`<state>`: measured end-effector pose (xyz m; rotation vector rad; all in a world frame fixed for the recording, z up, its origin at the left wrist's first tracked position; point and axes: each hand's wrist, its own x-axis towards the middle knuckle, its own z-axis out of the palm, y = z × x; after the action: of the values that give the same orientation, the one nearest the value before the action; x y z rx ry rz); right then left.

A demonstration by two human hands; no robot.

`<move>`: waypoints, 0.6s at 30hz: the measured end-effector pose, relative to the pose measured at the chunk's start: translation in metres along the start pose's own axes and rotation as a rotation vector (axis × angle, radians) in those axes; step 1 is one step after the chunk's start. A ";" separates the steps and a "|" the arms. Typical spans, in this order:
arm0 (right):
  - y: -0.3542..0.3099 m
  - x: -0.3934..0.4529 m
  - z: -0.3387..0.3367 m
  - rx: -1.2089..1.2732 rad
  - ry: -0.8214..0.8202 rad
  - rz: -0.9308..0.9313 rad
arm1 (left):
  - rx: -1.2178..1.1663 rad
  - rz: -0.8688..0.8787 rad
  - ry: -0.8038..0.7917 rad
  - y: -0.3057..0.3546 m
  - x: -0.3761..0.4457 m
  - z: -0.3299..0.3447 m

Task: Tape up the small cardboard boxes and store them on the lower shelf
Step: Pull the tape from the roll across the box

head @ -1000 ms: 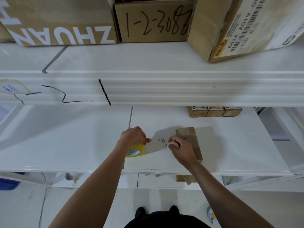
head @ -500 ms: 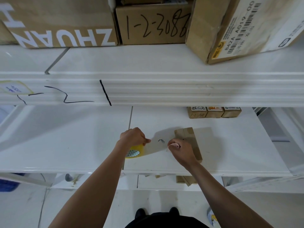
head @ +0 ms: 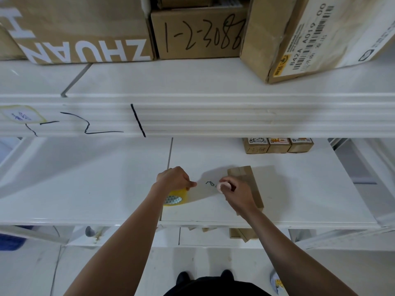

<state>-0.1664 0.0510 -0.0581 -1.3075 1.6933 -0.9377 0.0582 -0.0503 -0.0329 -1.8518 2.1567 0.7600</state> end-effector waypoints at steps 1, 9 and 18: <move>0.000 0.000 0.001 -0.033 -0.006 -0.013 | -0.005 0.000 0.000 -0.001 0.000 0.000; -0.001 -0.001 0.004 -0.091 -0.014 -0.051 | -0.025 0.003 0.008 -0.005 0.000 0.001; 0.002 0.000 0.006 -0.051 -0.039 -0.052 | -0.023 0.005 0.009 -0.006 0.000 0.001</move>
<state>-0.1620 0.0504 -0.0623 -1.4007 1.6703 -0.8985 0.0634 -0.0503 -0.0347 -1.8646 2.1681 0.7828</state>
